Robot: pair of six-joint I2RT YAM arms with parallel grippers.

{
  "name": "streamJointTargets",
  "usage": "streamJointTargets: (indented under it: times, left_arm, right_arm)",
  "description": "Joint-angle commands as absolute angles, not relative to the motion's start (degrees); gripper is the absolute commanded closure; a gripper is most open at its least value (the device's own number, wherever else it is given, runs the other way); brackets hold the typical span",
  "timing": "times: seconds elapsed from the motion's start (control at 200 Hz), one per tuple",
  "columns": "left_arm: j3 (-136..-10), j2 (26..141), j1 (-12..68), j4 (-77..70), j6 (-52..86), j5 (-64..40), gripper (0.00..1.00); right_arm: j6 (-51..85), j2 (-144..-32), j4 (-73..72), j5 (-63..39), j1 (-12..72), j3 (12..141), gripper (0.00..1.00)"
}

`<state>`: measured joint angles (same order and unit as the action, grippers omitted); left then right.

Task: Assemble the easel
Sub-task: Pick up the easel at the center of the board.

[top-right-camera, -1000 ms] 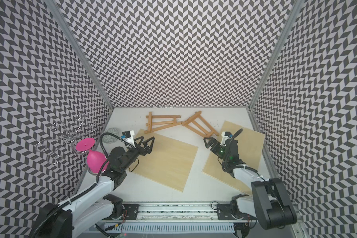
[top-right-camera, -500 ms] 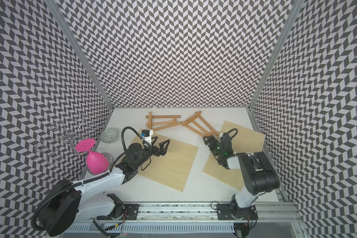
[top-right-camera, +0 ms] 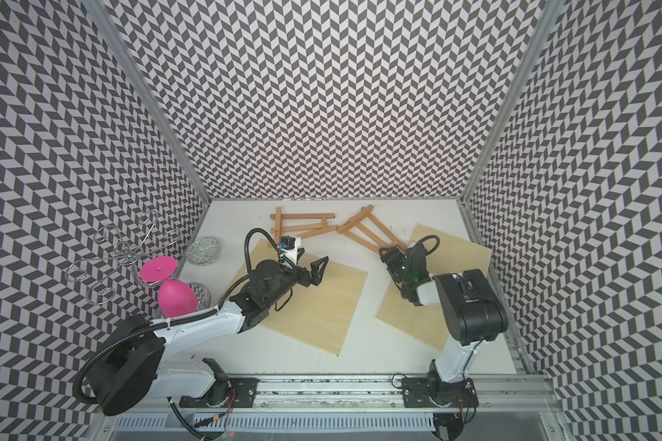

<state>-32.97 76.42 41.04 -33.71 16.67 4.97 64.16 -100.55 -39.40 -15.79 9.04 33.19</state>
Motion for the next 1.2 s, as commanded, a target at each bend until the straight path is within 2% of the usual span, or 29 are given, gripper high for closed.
streamJointTargets:
  times: [0.0, 0.265, 0.441, 0.856, 1.192]
  left_arm:
    - [-35.06, 77.40, 41.64, -33.22, 15.77, 6.11, 0.00]
    - [-36.45, 78.31, 42.18, -32.87, 15.01, 6.67, 0.00]
    - [-37.01, 79.21, 42.19, -32.90, 14.43, 7.16, 0.00]
    - [-37.60, 79.28, 42.14, -31.62, 14.14, 8.02, 0.00]
    - [-38.49, 79.54, 42.27, -31.20, 14.73, 7.56, 0.00]
  right_arm:
    - [65.67, -102.19, -43.36, -13.74, 8.61, 34.44, 0.30]
    - [65.98, -103.01, -46.04, -7.30, 7.73, 33.73, 0.32]
    - [64.60, -105.77, -47.77, -8.04, 7.75, 36.20, 0.35]
    - [64.77, -102.08, -49.88, -10.79, 6.78, 35.51, 0.66]
    - [59.83, -92.99, -45.83, -11.16, 5.72, 36.28, 0.83]
